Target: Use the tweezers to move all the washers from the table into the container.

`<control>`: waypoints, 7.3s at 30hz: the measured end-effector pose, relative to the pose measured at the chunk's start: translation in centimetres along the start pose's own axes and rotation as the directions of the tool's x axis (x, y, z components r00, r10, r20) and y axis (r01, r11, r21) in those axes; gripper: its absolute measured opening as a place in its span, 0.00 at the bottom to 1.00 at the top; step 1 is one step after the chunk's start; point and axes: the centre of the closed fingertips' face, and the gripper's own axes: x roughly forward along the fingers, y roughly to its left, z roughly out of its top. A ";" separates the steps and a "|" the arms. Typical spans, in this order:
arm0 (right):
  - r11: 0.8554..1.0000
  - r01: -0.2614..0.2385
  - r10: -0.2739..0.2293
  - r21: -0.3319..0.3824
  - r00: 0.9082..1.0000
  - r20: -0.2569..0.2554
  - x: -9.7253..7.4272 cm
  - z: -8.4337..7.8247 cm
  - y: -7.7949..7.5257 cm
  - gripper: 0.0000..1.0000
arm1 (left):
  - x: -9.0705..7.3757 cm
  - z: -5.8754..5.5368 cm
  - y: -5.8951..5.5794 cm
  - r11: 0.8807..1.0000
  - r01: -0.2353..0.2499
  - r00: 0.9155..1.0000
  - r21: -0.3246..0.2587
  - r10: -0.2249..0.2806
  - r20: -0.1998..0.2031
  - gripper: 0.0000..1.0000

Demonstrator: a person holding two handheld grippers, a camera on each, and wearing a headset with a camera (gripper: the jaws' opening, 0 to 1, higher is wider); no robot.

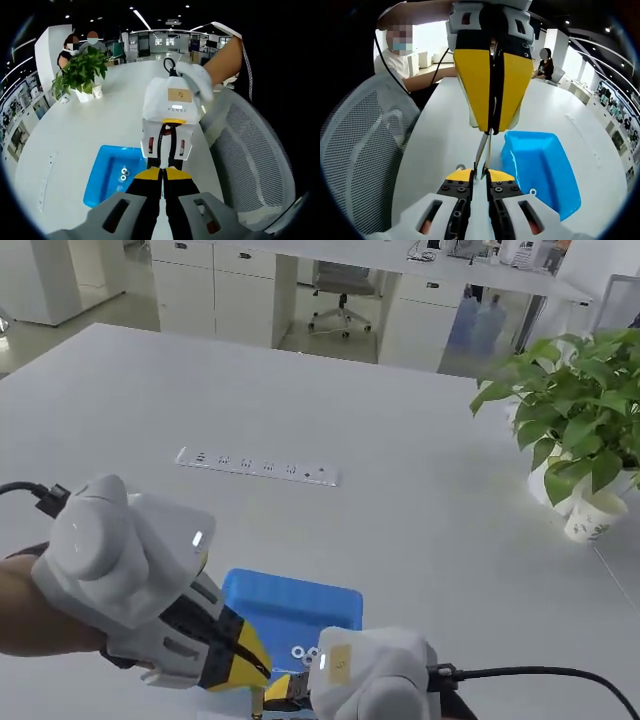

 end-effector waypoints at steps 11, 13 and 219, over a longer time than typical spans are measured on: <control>1.000 -0.023 0.023 0.010 1.000 0.001 0.8 -0.5 0.8 0.12 | 0.4 -1.0 -0.6 1.000 0.000 1.000 -0.016 0.000 0.001 0.04; 1.000 -0.028 0.028 0.007 1.000 -0.001 1.0 -0.6 0.9 0.12 | 0.4 -1.1 -0.6 1.000 0.001 1.000 -0.020 -0.001 0.000 0.04; 0.999 -0.027 0.029 0.023 0.996 -0.087 1.3 -3.0 -8.3 0.10 | 1.8 -1.1 8.7 0.998 -0.006 1.000 -0.067 0.006 0.000 0.04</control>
